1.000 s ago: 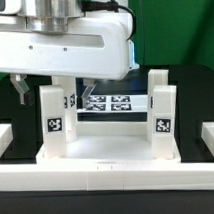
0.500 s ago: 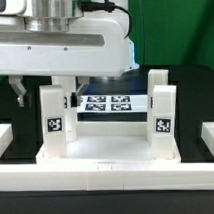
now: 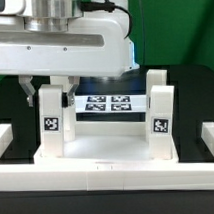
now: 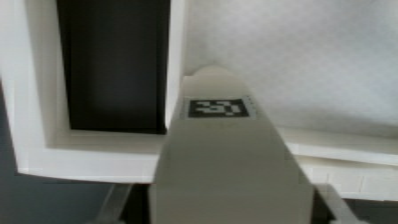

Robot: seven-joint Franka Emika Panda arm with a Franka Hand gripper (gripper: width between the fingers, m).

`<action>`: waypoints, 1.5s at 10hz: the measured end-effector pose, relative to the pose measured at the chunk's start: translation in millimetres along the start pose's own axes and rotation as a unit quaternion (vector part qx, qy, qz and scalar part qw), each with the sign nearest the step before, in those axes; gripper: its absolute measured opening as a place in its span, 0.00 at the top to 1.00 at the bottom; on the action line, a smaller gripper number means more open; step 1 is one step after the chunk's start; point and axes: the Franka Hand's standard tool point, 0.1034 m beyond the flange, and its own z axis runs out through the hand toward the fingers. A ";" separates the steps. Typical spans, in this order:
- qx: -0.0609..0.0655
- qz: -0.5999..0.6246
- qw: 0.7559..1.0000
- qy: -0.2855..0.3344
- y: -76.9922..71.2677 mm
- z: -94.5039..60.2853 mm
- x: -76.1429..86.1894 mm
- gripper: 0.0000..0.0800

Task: Assemble desk

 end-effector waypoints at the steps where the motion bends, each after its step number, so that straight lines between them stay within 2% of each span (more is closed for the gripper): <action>1: 0.000 0.035 0.999 0.000 0.3 0.0 0.0 0.64; 6: 0.010 0.258 0.966 -0.007 4.4 0.3 -2.9 0.64; 8: 0.024 0.340 0.940 -0.010 8.2 1.0 -4.2 0.64; 11: 0.027 0.459 0.887 -0.041 8.6 0.8 -10.9 0.64; 12: 0.029 0.505 0.861 -0.055 8.6 0.7 -12.6 0.64; 15: 0.024 0.607 0.791 -0.071 9.4 0.2 -10.4 0.64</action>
Offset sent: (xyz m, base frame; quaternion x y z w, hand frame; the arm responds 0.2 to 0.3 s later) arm -0.0008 -0.0021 -0.0015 0.0278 -0.0256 0.1961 0.9799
